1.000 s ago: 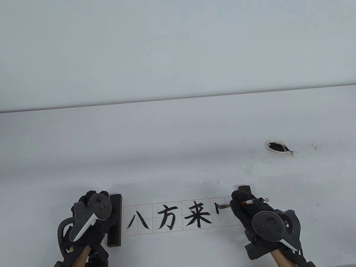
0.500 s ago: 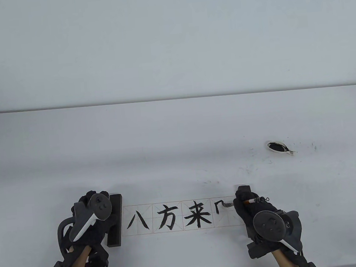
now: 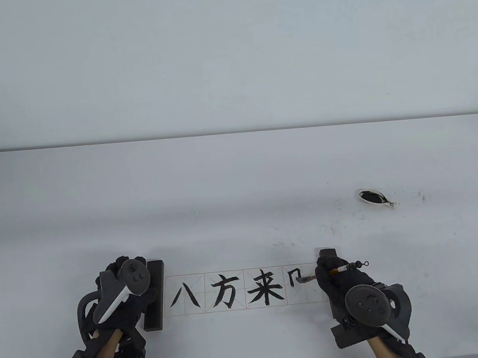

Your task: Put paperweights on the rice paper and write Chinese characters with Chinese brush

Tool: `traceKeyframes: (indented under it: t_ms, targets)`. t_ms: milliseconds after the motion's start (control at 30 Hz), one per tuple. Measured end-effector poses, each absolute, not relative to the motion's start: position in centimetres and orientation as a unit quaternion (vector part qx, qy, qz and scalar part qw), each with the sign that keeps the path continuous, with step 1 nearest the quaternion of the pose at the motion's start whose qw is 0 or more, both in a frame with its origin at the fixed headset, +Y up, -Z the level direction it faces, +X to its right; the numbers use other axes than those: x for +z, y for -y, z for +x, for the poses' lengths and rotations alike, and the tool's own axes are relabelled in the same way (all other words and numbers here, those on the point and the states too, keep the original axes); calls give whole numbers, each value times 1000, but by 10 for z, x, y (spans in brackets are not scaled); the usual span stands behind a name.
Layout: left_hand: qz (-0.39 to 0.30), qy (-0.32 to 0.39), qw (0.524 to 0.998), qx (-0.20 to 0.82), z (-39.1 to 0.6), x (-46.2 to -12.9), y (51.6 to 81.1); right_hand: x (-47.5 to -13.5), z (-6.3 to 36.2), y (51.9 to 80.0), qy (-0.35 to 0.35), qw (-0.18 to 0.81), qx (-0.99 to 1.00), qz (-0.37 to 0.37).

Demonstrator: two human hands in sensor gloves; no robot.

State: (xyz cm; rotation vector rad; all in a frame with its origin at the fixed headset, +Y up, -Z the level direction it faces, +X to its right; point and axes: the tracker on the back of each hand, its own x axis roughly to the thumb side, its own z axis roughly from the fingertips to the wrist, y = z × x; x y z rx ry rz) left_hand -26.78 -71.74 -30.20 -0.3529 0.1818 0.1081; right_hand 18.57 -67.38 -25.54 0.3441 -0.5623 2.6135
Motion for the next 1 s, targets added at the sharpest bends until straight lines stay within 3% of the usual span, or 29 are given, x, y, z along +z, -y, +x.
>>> traceKeyframes:
  t_ms: [400,700,1000]
  targets:
    - [-178,-91,978,54,-268,-302,718,-257,182,677,181,200,953,135]
    - [-180,-92,978,55,-268,-302,718,-253,186,670,140,267,940,159]
    - [-182,-91,977,55,-268,-302,718,-252,193,667,171,249,944,133]
